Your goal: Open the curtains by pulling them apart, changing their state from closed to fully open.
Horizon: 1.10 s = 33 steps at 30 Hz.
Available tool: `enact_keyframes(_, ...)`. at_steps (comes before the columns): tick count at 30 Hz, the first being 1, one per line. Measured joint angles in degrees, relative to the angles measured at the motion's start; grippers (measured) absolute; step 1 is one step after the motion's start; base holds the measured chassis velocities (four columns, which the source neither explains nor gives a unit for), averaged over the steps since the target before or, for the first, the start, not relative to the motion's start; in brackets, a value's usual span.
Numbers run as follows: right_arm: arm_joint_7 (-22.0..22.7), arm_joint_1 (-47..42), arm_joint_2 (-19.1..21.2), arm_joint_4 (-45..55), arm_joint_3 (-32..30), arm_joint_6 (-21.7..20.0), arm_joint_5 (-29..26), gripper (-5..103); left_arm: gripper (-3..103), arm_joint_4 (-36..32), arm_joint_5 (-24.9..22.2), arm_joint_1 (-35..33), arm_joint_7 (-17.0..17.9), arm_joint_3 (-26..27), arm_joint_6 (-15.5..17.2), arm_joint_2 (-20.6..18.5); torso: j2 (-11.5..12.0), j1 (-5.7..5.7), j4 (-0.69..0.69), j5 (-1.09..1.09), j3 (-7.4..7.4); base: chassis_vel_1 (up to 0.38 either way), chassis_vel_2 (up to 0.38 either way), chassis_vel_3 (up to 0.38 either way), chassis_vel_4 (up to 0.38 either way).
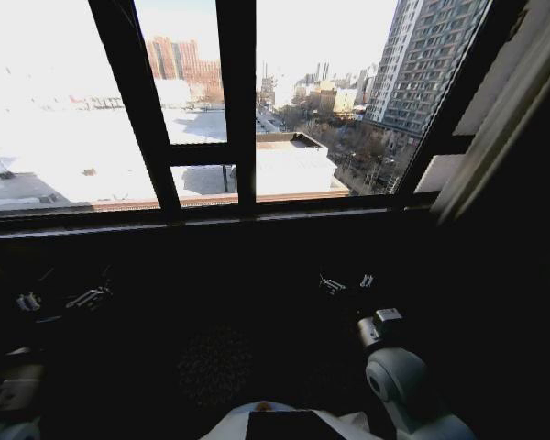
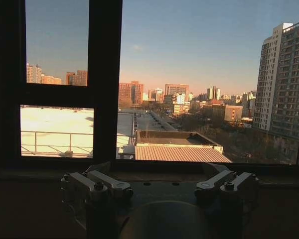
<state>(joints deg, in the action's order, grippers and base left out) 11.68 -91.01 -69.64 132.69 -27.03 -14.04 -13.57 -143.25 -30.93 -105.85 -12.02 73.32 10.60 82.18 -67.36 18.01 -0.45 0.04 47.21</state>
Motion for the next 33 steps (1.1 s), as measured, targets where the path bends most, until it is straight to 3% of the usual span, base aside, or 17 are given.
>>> enact_keyframes(33, 1.0, -0.3, -0.3, 0.6, -0.4, -1.5, 0.1, 100, 100, 0.0, -0.1, -0.4, -0.1, 0.0, -1.7, 0.1, 0.0, -0.02, 0.01, -0.03, -0.02, -0.008, 0.006, 0.008, -0.01)
